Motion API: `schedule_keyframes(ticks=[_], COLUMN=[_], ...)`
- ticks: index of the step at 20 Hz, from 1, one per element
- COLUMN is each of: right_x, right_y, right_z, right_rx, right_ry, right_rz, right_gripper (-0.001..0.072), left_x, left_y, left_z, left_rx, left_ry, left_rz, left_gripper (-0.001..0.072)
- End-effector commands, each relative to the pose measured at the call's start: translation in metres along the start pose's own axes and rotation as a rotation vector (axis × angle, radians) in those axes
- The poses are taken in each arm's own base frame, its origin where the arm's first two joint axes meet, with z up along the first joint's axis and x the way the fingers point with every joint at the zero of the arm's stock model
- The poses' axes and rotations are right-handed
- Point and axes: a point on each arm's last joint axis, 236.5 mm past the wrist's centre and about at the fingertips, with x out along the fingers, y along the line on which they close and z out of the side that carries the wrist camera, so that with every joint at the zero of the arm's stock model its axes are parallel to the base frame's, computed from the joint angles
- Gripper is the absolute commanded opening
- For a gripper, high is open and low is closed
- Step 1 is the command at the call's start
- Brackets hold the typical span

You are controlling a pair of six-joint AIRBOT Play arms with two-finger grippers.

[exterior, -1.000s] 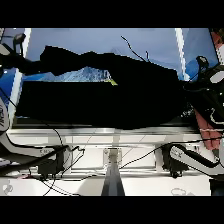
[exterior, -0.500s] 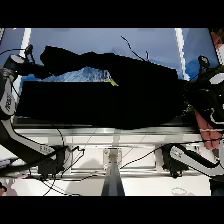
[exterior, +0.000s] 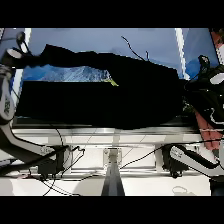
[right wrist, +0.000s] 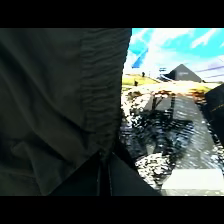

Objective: Fold the clothes and pants, and hang the long-sleeved shirts on hangers.

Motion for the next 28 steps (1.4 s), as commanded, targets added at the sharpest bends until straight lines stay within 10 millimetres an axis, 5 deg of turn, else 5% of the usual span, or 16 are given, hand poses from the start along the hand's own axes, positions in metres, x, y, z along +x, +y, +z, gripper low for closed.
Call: schedule_keyframes(ticks=[1,3,6,9,12,15,20,25,26,27,28], right_x=[-0.005,-0.006,-0.006,-0.006,-0.006,-0.006,-0.006,-0.006,-0.006,-0.006,-0.006], right_y=[-0.001,-0.004,-0.007,-0.008,-0.008,-0.008,-0.008,-0.010,-0.010,-0.010,-0.010], right_z=[0.007,0.008,0.009,0.009,0.009,0.010,0.010,0.015,0.016,0.016,0.016], right_rx=[-0.010,-0.021,-0.029,-0.030,-0.030,-0.031,-0.030,-0.029,-0.029,-0.029,-0.029], right_ry=[-0.022,-0.024,-0.029,-0.029,-0.029,-0.031,-0.034,-0.054,-0.057,-0.058,-0.058], right_rz=[-0.009,-0.025,-0.038,-0.039,-0.039,-0.040,-0.041,-0.048,-0.049,-0.049,-0.049], right_gripper=[0.0018,0.0018,0.0018,0.0018,0.0018,0.0018,0.0018,0.0018,0.0018,0.0018,0.0018], left_x=[-0.087,-0.141,-0.197,-0.212,-0.176,-0.118,-0.041,-0.010,-0.009,-0.011,-0.013], left_y=[-0.024,-0.047,-0.072,-0.069,-0.051,-0.025,0.011,0.022,0.024,0.027,0.030], left_z=[0.062,0.084,0.096,0.091,0.064,0.047,0.062,0.082,0.086,0.089,0.090], left_rx=[0.096,0.138,0.185,0.212,0.165,0.119,-0.009,-0.106,-0.106,-0.102,-0.100], left_ry=[-0.194,-0.286,-0.366,-0.352,-0.213,-0.122,-0.225,-0.360,-0.380,-0.396,-0.398], left_rz=[0.008,0.002,-0.009,0.039,0.050,0.057,0.071,0.083,0.093,0.102,0.109], left_gripper=[0.0010,0.0010,0.0009,0.0008,0.0008,0.0009,0.0010,0.0026,0.0174,0.0538,0.0713])
